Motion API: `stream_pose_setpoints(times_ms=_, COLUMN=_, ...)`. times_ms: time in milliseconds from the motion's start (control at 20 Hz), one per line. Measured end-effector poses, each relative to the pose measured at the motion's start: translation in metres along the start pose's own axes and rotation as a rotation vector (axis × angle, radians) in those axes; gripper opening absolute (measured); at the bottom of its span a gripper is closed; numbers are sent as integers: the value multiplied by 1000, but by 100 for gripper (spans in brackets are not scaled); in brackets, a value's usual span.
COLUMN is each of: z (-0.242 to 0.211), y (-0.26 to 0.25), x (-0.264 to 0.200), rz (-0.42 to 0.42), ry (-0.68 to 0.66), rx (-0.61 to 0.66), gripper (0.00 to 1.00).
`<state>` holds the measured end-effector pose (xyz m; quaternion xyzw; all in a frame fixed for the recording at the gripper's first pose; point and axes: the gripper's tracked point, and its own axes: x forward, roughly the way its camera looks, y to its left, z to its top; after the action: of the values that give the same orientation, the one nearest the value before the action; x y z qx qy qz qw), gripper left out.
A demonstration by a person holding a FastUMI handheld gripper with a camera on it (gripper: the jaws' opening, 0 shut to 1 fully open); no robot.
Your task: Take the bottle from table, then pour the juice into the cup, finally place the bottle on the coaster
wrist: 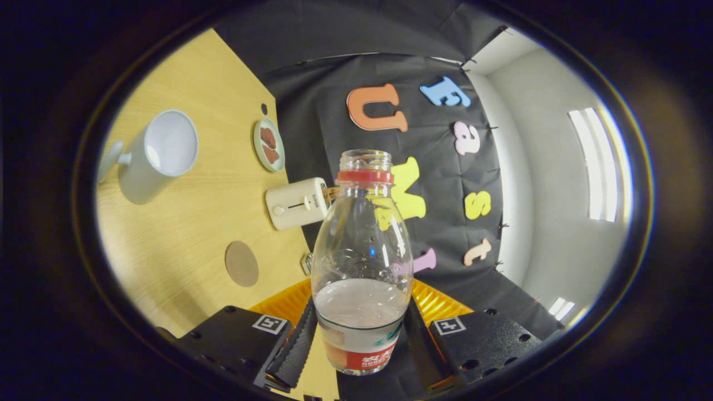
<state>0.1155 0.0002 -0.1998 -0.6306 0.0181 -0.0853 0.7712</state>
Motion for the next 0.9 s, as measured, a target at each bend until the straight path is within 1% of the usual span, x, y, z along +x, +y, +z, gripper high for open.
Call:
stream_pose_setpoints(times_ms=200, z=9, y=3, x=-3, rz=15, ry=-13, rx=-76, gripper=80)
stream_pose_setpoints(times_ms=350, z=11, y=14, x=4, rz=23, ry=-13, rx=-150, gripper=80)
stream_pose_setpoints(times_ms=650, z=21, y=21, x=7, rz=36, ry=-15, rx=-185, gripper=80)
stream_pose_setpoints(times_ms=900, z=29, y=20, x=8, rz=19, ry=-30, rx=-217, gripper=80)
